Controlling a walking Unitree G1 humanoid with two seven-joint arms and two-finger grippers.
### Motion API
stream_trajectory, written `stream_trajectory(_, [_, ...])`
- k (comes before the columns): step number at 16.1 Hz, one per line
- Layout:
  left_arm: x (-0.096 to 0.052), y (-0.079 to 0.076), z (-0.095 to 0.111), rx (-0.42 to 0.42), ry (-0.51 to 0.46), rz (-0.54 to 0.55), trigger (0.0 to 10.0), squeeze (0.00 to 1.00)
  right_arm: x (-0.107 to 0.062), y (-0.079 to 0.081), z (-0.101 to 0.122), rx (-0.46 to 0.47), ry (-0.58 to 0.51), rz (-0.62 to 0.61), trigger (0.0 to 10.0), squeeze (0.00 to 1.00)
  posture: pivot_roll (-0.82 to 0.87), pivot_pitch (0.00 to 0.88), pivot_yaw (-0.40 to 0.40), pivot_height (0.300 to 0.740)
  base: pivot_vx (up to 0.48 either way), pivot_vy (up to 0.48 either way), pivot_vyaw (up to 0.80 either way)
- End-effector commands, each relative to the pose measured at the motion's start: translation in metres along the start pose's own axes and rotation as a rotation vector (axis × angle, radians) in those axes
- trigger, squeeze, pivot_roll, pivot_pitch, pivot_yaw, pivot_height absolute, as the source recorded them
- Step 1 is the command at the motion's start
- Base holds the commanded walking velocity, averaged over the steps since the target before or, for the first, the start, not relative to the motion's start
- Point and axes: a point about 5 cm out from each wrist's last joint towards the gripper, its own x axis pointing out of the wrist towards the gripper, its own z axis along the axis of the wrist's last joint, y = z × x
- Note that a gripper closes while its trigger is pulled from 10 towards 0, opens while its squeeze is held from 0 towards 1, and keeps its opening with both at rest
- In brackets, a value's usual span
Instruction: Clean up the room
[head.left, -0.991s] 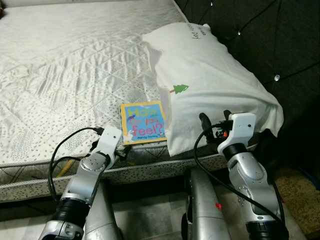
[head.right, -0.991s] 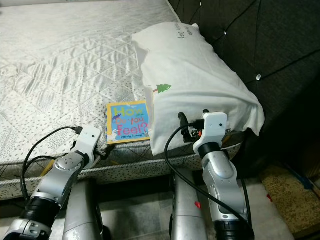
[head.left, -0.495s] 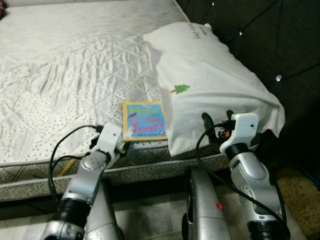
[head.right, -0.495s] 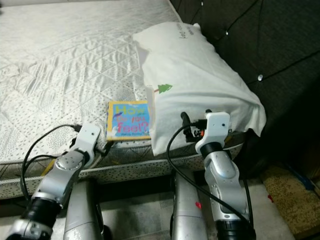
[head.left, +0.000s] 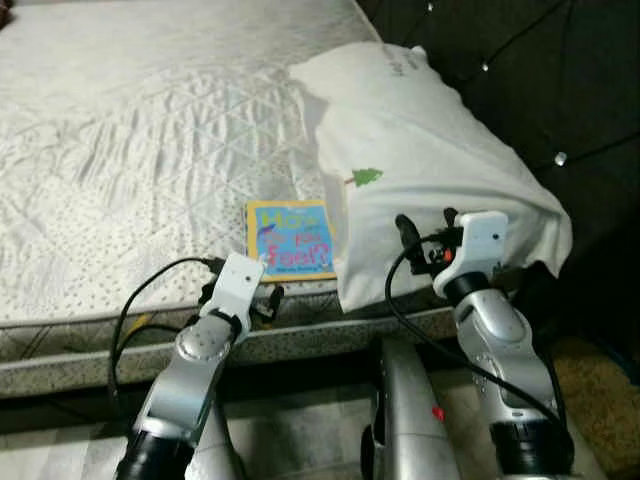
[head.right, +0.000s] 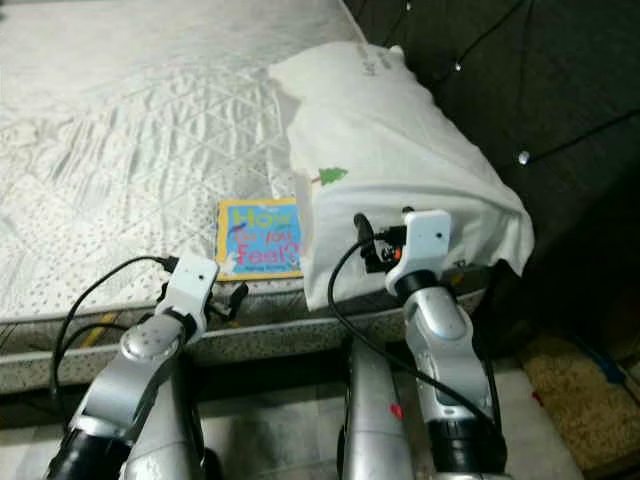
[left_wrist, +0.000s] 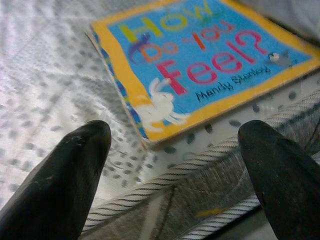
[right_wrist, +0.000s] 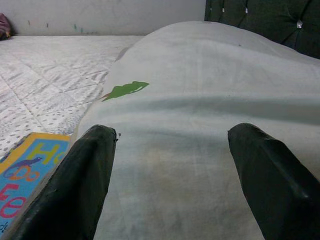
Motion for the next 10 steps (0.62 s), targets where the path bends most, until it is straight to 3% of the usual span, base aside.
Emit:
stream_trajectory(1, [-0.007, 0.006, 0.017, 0.001, -0.114, 0.048, 10.0, 0.00, 0.000, -0.002, 0.001, 0.000, -0.007, -0.005, 10.0, 0.00, -0.01, 0.000, -0.034, 0.488, 0.000, 0.000, 0.00])
stream_trajectory(2, [-0.019, 0.019, 0.028, -0.002, -0.237, 0.192, 10.0, 0.00, -0.003, -0.005, -0.003, 0.008, 0.004, -0.023, 10.0, 0.00, 0.01, 0.000, -0.039, 0.488, 0.000, 0.000, 0.00])
stream_trajectory(5, [-0.042, 0.034, 0.035, -0.014, -0.363, 0.346, 10.0, 0.00, -0.004, -0.002, -0.011, 0.008, 0.025, -0.051, 10.0, 0.00, 0.02, 0.000, -0.031, 0.488, 0.000, 0.000, 0.00])
stream_trajectory(6, [-0.050, 0.036, 0.040, -0.056, -0.423, 0.371, 10.0, 0.00, -0.001, 0.000, -0.010, 0.009, 0.021, -0.062, 10.0, 0.00, 0.03, 0.000, -0.036, 0.488, 0.000, 0.000, 0.00])
stream_trajectory(8, [-0.053, 0.036, 0.047, -0.062, -0.485, 0.399, 10.0, 0.00, 0.006, 0.003, -0.002, 0.055, -0.027, -0.036, 10.0, 0.00, 0.04, 0.000, -0.039, 0.488, 0.000, 0.000, 0.00])
stream_trajectory(10, [-0.051, 0.033, 0.048, -0.079, -0.485, 0.382, 10.0, 0.00, 0.011, 0.006, 0.002, 0.054, -0.041, -0.022, 10.0, 0.00, 0.03, 0.000, -0.040, 0.507, 0.000, 0.000, 0.00])
